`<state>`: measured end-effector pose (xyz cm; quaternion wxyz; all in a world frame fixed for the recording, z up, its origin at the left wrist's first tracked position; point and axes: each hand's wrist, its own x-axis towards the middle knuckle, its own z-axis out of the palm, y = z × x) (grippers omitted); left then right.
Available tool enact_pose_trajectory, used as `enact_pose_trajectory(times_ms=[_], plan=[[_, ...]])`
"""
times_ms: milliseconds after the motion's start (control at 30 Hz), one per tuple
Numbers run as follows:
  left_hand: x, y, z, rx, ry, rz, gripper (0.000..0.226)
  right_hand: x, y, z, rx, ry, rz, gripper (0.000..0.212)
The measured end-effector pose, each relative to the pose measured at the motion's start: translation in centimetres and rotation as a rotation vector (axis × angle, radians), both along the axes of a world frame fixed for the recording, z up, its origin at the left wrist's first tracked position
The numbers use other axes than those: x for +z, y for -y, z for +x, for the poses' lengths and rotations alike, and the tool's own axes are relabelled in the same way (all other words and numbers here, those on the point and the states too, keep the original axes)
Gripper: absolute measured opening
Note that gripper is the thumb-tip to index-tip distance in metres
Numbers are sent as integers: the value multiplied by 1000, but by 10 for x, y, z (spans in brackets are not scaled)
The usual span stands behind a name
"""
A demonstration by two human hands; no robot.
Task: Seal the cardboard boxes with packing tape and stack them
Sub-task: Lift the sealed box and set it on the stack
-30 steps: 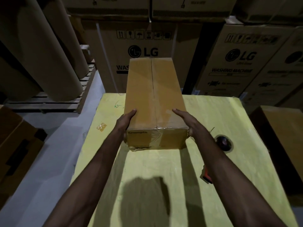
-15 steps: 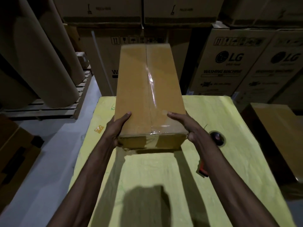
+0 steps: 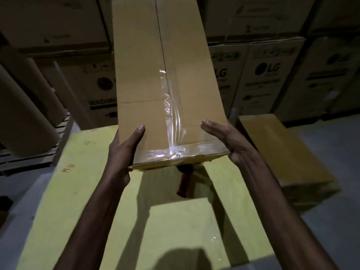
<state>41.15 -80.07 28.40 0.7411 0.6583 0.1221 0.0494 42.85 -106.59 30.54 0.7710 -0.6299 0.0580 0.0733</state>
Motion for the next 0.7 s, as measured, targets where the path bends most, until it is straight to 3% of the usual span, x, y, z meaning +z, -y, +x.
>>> enact_pose_trajectory(times_ms=[167,300,400,533,600,700], plan=[[-5,127,-32,-78,44,-9,45,-4,129,-58,-72,-26,-9,53],[-17,228,-57,-132,38,-28,49,-7,229,-94,-126,-33,-7,79],[-21,308,-67,-182,43,6,60,-6,309,-117,-175,-41,-15,67],[-17,405,-63,-268,100,17,54,-2,403,-128,-227,-39,-48,49],[-17,450,-54,-313,125,9,53,-1,446,-127,-272,-34,-74,62],[-22,518,-29,-381,124,-5,57,-4,512,-118,-373,-25,-118,109]])
